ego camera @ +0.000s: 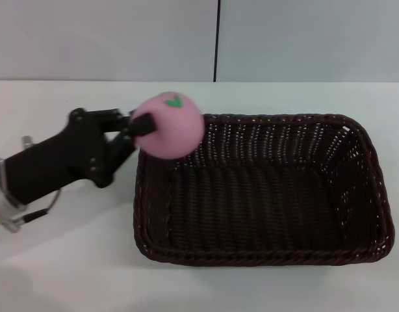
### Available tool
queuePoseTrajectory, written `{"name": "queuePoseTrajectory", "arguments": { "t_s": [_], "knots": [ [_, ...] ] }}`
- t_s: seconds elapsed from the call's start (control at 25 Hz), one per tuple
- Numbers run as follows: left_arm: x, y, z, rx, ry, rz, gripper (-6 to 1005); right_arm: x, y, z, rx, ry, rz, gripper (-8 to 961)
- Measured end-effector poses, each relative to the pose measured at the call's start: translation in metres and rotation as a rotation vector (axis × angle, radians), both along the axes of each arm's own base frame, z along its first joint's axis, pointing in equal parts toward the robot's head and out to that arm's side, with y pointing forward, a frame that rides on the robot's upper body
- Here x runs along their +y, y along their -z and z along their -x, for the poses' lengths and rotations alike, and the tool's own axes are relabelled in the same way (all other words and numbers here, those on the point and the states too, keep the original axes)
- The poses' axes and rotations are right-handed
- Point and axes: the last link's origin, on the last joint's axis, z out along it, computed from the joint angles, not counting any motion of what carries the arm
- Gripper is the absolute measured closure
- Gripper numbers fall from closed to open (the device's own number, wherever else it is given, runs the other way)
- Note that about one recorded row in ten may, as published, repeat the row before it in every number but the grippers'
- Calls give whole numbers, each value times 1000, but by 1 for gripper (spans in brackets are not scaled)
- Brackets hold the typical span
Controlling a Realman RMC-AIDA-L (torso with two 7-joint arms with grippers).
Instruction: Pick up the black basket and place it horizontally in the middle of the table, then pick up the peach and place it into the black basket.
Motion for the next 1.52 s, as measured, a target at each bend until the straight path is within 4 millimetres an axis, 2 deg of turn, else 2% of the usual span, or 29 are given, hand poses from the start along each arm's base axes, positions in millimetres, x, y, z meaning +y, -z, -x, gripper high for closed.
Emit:
{"name": "queuePoseTrajectory", "arguments": {
  "t_s": [0.16,0.48,0.72,0.84,0.92,0.96,1.0,1.12,1.16,1.24,1.36,1.52],
  "knots": [
    [-1,15,-14,-65,28,-3,914,0,-1,4,3,-25,-5,228],
    [-5,22,-12,-54,14,-11,873,2,-3,8,9,-54,-20,228],
    [-10,28,-5,-30,-15,-38,615,2,-6,7,13,-49,-36,228],
    [-11,22,6,-29,-70,-106,479,1,-6,6,13,-42,-41,228],
    [-14,11,19,-39,-141,-216,398,1,-6,5,12,-34,-52,228],
    [-21,0,35,-44,-222,-348,362,0,-6,3,5,-24,-65,228],
    [-21,0,35,-44,-222,-348,327,0,-6,3,5,-24,-65,228],
    [-38,-16,60,-35,-360,-555,221,-3,-2,-2,-11,6,-94,228],
    [-52,-24,78,-2,-466,-700,199,-6,2,-7,-32,44,-138,228],
    [-56,-26,83,10,-498,-735,155,-7,4,-9,-48,68,-167,228],
    [-69,-33,101,46,-619,-834,154,-10,10,-16,-76,152,-278,228],
    [-74,-32,107,44,-677,-845,154,-17,14,-19,-69,250,-425,228]
  ]
}}
